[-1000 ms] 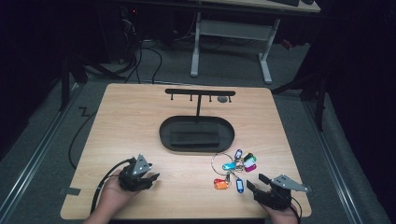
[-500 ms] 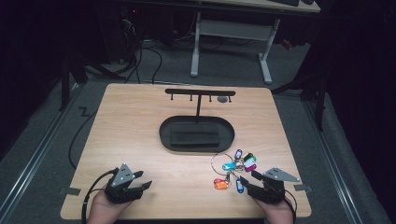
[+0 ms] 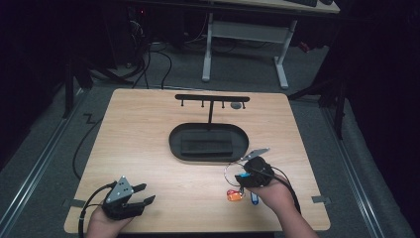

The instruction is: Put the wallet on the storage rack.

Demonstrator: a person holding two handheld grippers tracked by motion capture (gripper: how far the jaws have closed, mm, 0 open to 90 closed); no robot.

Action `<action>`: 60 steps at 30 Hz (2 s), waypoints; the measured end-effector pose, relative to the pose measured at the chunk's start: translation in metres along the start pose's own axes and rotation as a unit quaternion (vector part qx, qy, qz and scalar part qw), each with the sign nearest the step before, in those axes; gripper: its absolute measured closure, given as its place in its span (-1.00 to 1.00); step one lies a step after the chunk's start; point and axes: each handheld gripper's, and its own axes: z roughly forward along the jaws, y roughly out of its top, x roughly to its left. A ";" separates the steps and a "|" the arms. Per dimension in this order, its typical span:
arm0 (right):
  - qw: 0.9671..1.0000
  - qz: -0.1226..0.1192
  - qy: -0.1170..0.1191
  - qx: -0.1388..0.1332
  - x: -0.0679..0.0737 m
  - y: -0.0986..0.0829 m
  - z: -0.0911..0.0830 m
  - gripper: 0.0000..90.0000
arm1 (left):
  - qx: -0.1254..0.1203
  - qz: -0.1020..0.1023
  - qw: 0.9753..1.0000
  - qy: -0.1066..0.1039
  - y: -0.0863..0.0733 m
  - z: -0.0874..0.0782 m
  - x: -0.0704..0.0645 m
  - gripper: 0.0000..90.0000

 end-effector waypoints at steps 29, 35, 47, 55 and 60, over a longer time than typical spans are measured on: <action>0.974 -0.031 0.022 0.224 -0.049 0.060 0.061 0.47 | 0.009 -0.016 0.999 -0.030 -0.005 0.002 0.008 -0.03; 0.966 -0.019 0.036 0.255 -0.052 0.064 0.064 0.61 | 0.007 -0.029 0.999 -0.036 -0.006 0.000 0.009 -0.03; 0.961 -0.030 0.024 0.275 -0.051 0.069 0.067 0.93 | 0.001 -0.030 0.999 -0.023 -0.008 -0.006 0.013 -0.01; 0.964 -0.067 0.004 0.259 -0.040 0.069 0.054 0.94 | 0.009 -0.022 0.999 -0.021 -0.009 -0.002 0.009 -0.01; 0.968 -0.088 0.008 0.237 -0.027 0.075 0.014 0.94 | 0.007 -0.015 1.000 -0.025 -0.008 -0.004 0.007 -0.01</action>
